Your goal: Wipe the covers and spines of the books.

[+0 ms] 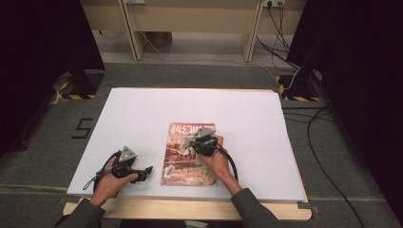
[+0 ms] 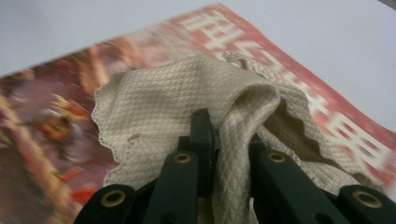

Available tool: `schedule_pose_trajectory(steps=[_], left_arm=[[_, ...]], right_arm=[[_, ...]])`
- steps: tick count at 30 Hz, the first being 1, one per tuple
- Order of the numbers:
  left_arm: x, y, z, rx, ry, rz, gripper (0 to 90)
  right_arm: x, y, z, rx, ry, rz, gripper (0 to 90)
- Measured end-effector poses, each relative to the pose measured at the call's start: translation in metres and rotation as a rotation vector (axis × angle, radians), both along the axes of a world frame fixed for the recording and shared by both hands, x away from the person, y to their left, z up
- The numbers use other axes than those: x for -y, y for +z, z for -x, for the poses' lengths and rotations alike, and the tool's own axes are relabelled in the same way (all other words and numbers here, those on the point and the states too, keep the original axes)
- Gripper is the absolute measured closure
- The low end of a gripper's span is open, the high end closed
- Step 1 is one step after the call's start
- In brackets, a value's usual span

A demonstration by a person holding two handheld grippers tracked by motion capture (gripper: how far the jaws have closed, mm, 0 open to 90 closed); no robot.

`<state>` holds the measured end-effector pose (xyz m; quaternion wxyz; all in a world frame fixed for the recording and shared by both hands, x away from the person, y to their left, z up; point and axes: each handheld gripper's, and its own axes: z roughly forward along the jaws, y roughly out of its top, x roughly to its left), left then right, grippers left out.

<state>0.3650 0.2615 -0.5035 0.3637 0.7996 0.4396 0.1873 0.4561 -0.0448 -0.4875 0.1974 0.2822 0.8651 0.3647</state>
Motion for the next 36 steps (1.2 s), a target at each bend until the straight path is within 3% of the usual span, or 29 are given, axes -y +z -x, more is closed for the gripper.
schedule_pose_trajectory(steps=[7, 12, 18, 36], left_arm=[[0.000, 0.000, 0.000, -0.002, 0.001, -0.001, 13.7], [0.000, 0.000, 0.000, -0.003, 0.001, -0.002, 13.7], [0.000, 0.000, 0.000, -0.003, 0.000, -0.001, 13.6], [0.000, 0.000, 0.000, -0.005, -0.001, -0.002, 13.6]], right_arm=[[0.037, 0.001, -0.005, 0.012, -0.088, 0.009, 82.2], [0.041, 0.001, -0.004, 0.019, -0.104, 0.011, 82.3], [0.026, 0.001, 0.005, 0.001, -0.053, 0.008, 82.3], [-0.054, -0.001, 0.043, -0.028, 0.182, -0.014, 82.3]])
